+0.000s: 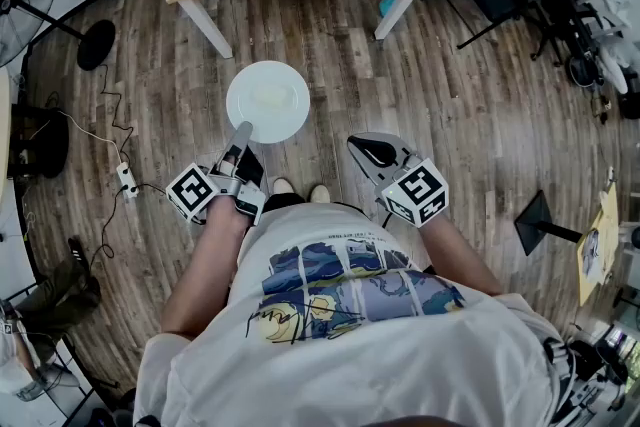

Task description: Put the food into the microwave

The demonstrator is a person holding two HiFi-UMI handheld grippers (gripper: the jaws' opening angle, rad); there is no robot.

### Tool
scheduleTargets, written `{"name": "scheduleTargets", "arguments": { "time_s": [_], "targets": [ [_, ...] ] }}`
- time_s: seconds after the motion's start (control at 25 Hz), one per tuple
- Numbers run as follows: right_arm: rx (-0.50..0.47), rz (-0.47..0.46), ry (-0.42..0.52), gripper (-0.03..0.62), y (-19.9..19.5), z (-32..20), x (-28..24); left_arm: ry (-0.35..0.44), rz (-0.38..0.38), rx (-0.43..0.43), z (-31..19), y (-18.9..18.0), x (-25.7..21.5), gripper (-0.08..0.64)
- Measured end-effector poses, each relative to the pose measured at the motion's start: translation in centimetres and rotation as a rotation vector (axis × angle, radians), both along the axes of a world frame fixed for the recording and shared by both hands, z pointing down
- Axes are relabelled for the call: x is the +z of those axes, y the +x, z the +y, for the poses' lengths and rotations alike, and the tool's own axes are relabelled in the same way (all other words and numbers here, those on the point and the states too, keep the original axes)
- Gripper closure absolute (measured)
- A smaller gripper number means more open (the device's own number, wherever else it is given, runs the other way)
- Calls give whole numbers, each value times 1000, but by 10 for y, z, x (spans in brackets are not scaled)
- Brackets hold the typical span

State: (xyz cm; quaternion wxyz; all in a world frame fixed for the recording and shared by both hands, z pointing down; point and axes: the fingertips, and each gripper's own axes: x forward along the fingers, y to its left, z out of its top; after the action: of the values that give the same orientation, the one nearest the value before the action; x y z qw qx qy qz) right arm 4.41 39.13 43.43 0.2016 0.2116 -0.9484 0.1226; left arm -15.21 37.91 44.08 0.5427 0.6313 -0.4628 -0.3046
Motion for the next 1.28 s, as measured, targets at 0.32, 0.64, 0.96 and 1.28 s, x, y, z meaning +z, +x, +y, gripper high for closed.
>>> {"name": "scheduleTargets", "arguments": {
  "time_s": [0.32, 0.64, 0.96, 1.28],
  "targets": [
    [16, 8, 2, 586, 12, -12, 14, 8, 27, -16, -17, 5, 12, 543],
    [124, 15, -10, 586, 15, -118, 11, 1, 31, 49, -136, -1, 21, 543],
    [261, 18, 2, 555, -3, -218, -6, 10, 27, 140, -267, -20, 25, 543],
    [330, 29, -22, 546, -6, -275, -2, -10, 29, 165, -359, -25, 44, 543]
  ]
}}
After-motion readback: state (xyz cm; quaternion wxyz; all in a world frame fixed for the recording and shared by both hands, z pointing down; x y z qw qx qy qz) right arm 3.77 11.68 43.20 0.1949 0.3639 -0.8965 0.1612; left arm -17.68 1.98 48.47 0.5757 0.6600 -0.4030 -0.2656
